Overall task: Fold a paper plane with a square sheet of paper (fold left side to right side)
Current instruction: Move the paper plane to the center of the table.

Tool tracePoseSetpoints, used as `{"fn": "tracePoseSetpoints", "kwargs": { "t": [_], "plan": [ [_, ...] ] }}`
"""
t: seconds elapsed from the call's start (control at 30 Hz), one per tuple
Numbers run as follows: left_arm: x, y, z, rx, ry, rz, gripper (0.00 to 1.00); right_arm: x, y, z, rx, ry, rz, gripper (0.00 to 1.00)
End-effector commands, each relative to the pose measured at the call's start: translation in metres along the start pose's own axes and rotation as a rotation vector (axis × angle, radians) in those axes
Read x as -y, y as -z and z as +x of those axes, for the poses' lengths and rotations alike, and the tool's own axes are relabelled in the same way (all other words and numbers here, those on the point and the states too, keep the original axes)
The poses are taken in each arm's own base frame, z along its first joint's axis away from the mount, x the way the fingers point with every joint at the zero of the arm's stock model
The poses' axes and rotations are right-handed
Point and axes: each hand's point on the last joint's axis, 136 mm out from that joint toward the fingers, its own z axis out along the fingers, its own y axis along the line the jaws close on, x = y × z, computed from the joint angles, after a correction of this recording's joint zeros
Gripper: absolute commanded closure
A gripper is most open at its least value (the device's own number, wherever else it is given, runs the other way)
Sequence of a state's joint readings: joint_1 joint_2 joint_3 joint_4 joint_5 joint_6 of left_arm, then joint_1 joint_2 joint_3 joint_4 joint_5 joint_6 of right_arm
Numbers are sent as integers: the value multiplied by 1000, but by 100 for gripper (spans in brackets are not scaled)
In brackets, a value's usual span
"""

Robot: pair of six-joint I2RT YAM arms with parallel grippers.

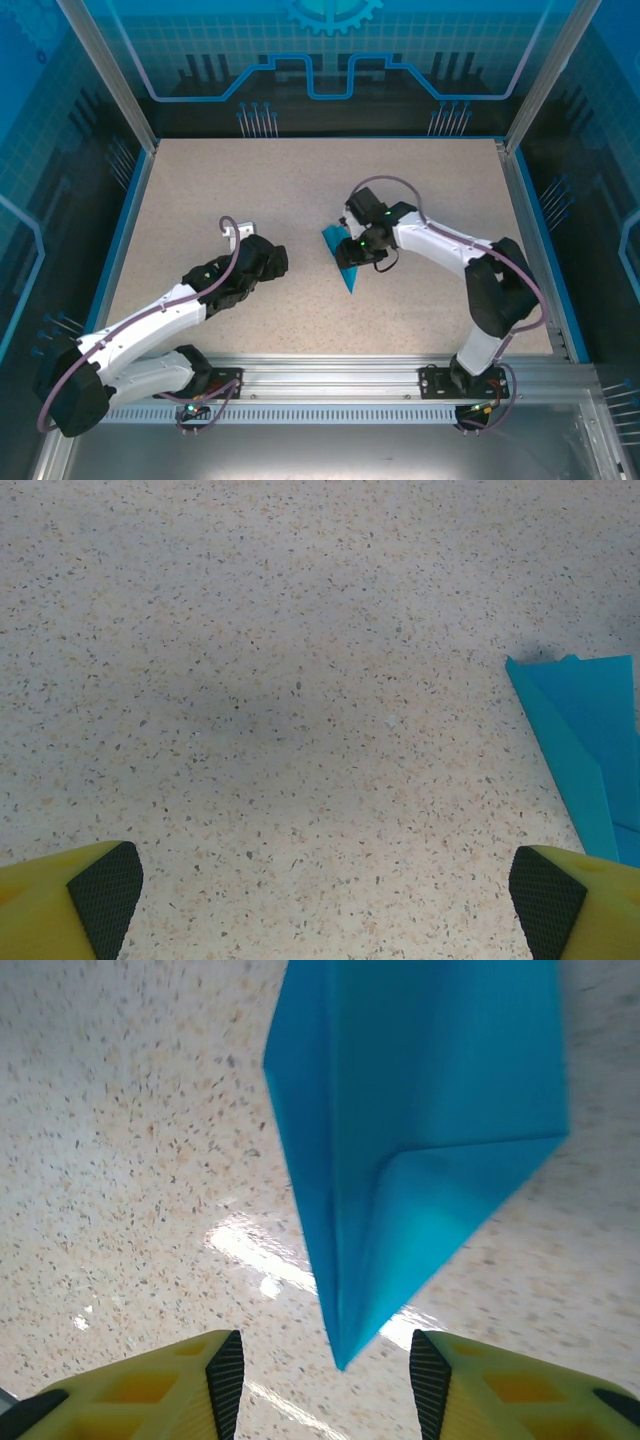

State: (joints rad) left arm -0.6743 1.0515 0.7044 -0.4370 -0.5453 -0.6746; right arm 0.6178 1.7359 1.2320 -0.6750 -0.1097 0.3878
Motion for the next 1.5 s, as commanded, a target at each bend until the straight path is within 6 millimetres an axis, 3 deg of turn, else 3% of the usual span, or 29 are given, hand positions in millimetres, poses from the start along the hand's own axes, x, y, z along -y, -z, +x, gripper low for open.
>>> {"fn": "tracePoseSetpoints", "kwargs": {
  "t": [0.0,0.23,0.43,0.77,0.87,0.97,1.2,1.3,1.47],
  "plan": [
    [4,4,-5,17,-10,21,1,0,-17,2,-56,12,52,50],
    [4,3,-4,15,-11,24,2,1,-37,0,-96,16,81,55],
    [4,3,-4,15,-13,23,2,6,-40,1,-102,11,106,64],
    [4,3,-4,14,-14,22,2,8,-51,5,-127,9,109,69],
    [4,4,-4,14,-15,29,1,7,-53,2,-126,1,105,76],
    [6,6,-5,19,-17,44,1,5,-46,-8,-102,-21,111,89],
    [12,12,-10,26,-40,81,2,37,-16,-62,-1,-220,277,95],
    [14,12,-9,20,-57,88,1,48,-19,-84,4,-269,344,96],
    [16,13,-9,16,-61,102,2,56,-41,-102,-31,-314,396,96]
  ]
}}
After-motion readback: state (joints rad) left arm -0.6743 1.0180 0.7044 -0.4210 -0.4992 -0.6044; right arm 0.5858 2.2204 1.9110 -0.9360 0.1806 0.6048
